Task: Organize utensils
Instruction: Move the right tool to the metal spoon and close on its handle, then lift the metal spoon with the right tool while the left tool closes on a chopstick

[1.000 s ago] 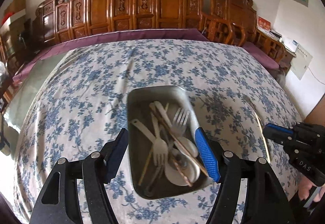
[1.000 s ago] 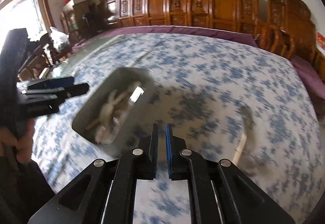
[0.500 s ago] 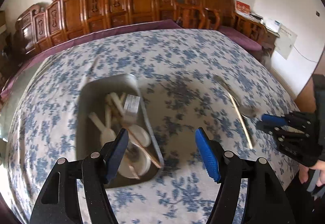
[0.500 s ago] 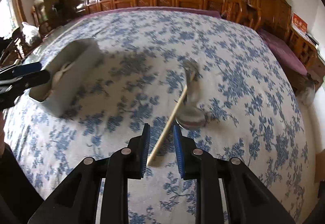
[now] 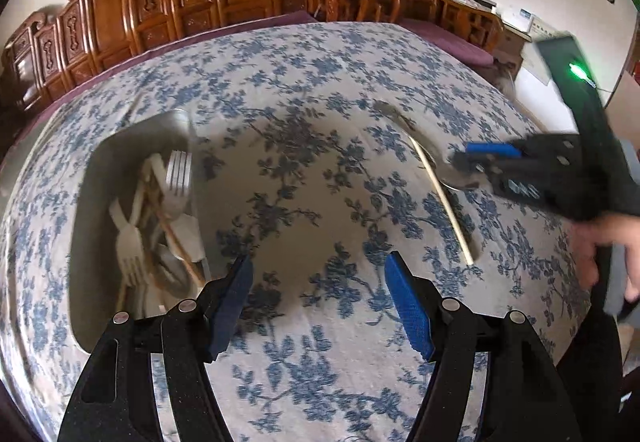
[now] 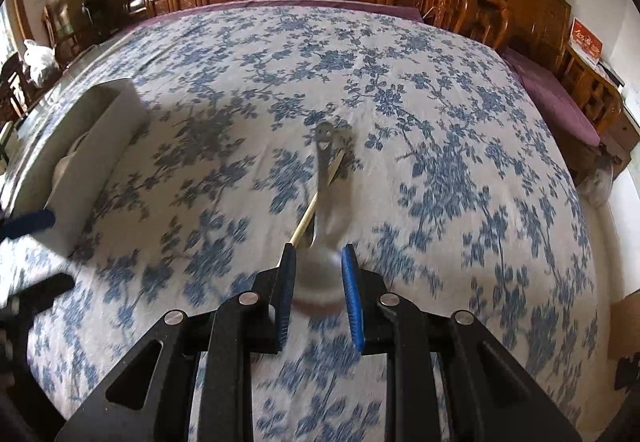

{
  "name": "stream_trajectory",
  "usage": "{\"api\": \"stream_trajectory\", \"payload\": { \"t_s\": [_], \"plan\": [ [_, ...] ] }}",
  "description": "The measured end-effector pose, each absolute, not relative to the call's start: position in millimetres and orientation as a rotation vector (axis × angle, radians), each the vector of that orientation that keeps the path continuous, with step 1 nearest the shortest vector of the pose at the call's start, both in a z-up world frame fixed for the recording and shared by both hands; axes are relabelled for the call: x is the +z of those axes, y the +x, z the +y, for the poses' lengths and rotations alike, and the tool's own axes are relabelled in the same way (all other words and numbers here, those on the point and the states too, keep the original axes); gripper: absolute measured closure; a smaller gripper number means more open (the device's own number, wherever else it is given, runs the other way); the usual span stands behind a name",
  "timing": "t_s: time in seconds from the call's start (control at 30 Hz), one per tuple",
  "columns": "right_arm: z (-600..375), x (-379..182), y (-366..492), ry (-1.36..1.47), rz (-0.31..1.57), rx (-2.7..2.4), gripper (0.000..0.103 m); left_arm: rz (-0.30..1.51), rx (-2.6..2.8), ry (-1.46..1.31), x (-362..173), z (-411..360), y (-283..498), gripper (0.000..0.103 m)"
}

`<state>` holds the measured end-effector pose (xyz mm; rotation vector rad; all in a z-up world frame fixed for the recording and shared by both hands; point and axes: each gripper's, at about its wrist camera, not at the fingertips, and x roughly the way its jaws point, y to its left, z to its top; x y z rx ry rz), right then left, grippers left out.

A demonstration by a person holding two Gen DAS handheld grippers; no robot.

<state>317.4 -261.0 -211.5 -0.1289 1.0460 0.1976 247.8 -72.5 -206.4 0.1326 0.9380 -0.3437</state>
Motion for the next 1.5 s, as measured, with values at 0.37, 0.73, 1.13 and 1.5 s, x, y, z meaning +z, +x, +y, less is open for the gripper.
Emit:
{"api": "stream_trajectory", "payload": {
  "t_s": [0.37, 0.73, 1.13, 1.5],
  "plan": [
    [-256.8, -230.4, 357.4, -0.189, 1.135, 0.204, 0.083, 0.973, -0.384, 0.148, -225.1, -98.7, 250.1, 0.038],
    [-256.9, -233.9, 364.6, -0.227, 1.173, 0.236, 0.096, 0.980, -0.393, 0.164, -225.6, -108.6, 249.3, 0.038],
    [-308.5, -224.4, 301.0, -0.188, 1.142, 0.224, 0.096, 0.957, -0.393, 0.224, -210.2, -137.4, 233.7, 0.038],
    [-340.8, -231.7, 265.7, -0.148, 1.119, 0.238, 0.096, 1.035, -0.400, 0.259, -225.4, -171.7, 247.5, 0.038]
  ]
}}
